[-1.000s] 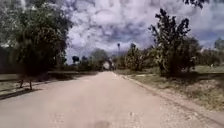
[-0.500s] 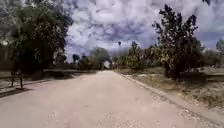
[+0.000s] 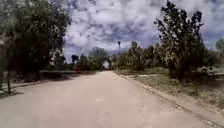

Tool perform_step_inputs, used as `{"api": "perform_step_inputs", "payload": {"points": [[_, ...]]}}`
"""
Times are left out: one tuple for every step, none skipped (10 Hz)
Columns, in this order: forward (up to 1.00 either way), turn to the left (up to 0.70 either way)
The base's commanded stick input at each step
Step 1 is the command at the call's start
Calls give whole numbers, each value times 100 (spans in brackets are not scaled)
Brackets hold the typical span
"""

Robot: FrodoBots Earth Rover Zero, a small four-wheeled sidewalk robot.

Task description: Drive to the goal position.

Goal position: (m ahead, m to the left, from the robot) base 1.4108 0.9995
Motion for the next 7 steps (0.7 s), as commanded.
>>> {"api": "perform_step_inputs", "payload": {"points": [[85, 0], [85, 0], [85, 0], [85, 0], [85, 0], [85, 0], [85, 0]]}}
